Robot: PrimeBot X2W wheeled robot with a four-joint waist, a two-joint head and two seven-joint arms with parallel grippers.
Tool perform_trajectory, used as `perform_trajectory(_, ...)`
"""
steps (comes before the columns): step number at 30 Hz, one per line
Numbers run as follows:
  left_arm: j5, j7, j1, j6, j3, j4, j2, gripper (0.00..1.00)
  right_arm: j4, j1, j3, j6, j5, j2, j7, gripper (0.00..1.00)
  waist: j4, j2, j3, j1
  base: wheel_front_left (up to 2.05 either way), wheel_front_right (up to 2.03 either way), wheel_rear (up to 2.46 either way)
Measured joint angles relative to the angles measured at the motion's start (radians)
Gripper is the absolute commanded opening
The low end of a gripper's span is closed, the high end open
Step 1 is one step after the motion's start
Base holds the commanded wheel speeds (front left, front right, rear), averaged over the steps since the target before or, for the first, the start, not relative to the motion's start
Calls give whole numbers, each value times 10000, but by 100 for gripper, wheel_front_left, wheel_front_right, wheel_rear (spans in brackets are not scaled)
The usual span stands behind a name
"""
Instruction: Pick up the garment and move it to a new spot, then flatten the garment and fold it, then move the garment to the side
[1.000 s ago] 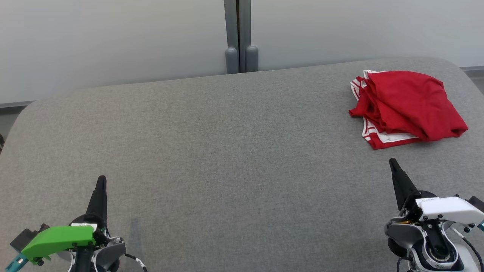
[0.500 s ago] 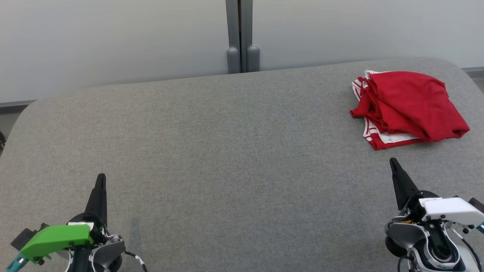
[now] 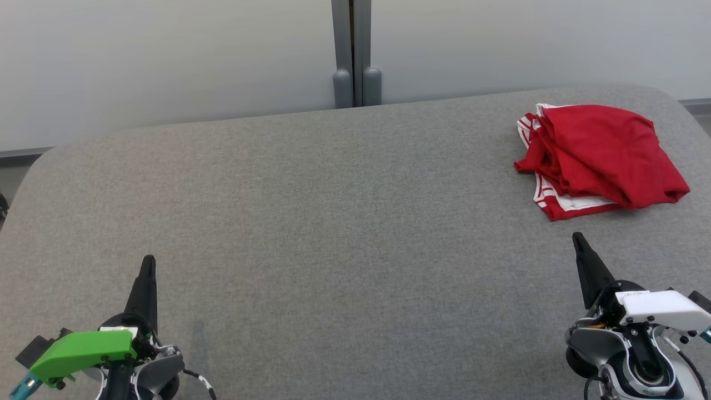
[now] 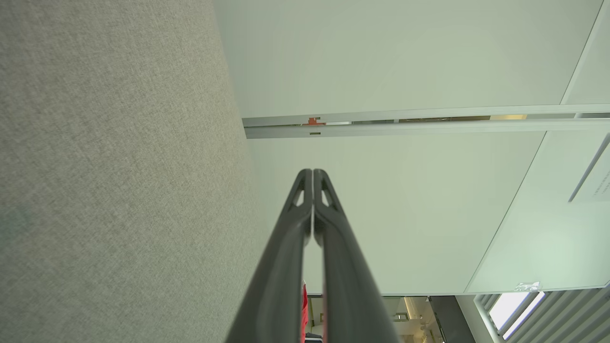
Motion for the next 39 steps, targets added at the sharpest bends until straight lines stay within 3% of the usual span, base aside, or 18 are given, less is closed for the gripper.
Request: perform_trajectory(39,-2,0,-1,0,0,-2,0,0,0,2,0,0,0,0,0,0,0,0,0,0,0,0,0)
